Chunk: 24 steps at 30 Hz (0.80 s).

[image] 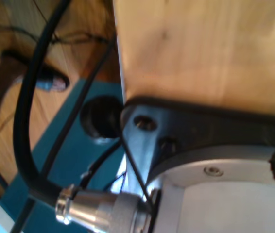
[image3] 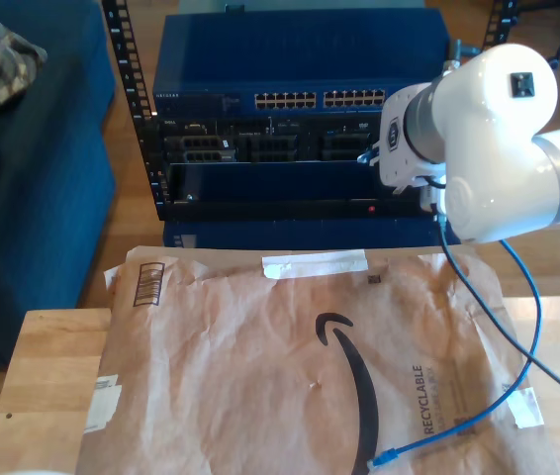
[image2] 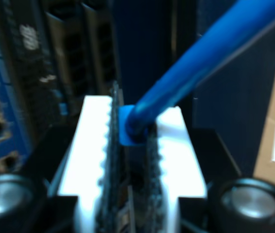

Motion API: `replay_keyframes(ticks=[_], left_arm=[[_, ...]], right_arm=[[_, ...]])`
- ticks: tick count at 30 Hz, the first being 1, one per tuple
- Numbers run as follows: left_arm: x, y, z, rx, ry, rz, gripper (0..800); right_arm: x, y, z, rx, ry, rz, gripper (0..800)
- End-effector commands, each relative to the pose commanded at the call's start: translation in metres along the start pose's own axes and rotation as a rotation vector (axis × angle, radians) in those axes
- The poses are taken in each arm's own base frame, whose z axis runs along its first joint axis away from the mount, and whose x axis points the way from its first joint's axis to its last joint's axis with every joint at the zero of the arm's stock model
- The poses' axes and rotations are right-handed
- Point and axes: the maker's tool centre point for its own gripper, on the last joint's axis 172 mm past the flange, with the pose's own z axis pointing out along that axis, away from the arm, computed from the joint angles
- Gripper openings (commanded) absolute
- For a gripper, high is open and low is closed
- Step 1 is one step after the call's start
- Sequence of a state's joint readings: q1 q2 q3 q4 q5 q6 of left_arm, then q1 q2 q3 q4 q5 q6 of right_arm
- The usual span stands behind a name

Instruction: Grab the cable and plug it in

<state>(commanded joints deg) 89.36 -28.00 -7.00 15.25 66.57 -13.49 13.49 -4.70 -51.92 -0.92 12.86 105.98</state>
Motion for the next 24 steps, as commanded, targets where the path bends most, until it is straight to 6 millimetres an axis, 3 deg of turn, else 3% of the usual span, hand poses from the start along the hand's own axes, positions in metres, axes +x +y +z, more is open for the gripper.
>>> replay_keyframes(ticks=[6,10,13,17,21,24], left_arm=[[-0.001,-0.001,0.0,0.002,-0.004,0.001,800],[-0.001,-0.001,0.0,0.002,-0.004,0.001,800],[-0.001,-0.001,0.0,0.004,-0.004,0.003,800],[-0.001,-0.001,0.0,0.002,-0.004,0.001,800],[-0.001,-0.001,0.0,0.004,-0.004,0.003,800],[-0.001,-0.001,0.0,0.002,-0.004,0.001,800]], right_arm=[[0.007,-0.01,-0.013,0.027,0.006,0.001,2],[0.006,-0.005,-0.024,0.047,-0.001,-0.003,2],[0.003,-0.01,-0.039,0.151,-0.029,-0.023,1],[-0.004,0.001,-0.053,0.268,-0.069,-0.083,1],[-0.014,-0.011,-0.066,0.363,-0.106,-0.093,1],[-0.017,0.007,-0.069,0.422,-0.133,-0.148,3]])
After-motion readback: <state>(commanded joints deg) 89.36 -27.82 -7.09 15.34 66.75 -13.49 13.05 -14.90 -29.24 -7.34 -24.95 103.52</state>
